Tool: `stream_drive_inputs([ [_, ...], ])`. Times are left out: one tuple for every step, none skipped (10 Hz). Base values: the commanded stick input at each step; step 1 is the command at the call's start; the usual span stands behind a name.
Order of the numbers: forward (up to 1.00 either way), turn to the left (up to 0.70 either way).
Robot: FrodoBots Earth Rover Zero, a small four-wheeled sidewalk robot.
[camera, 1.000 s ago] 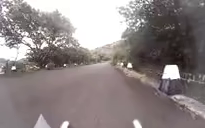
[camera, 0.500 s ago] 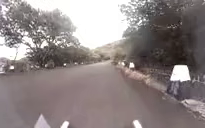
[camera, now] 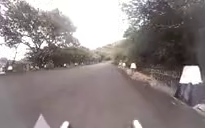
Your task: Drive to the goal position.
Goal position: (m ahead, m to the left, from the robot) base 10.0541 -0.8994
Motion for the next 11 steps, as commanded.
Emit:
stream_drive_inputs([
  [0.50, 0.00],
  [0.50, 0.00],
  [0.50, 0.00],
  [0.50, 0.00],
  [0.50, 0.00],
  [0.50, 0.00],
  [0.50, -0.50],
  [0.50, -0.50],
  [0.50, -0.50],
  [0.50, -0.50],
  [0.50, -0.12],
])
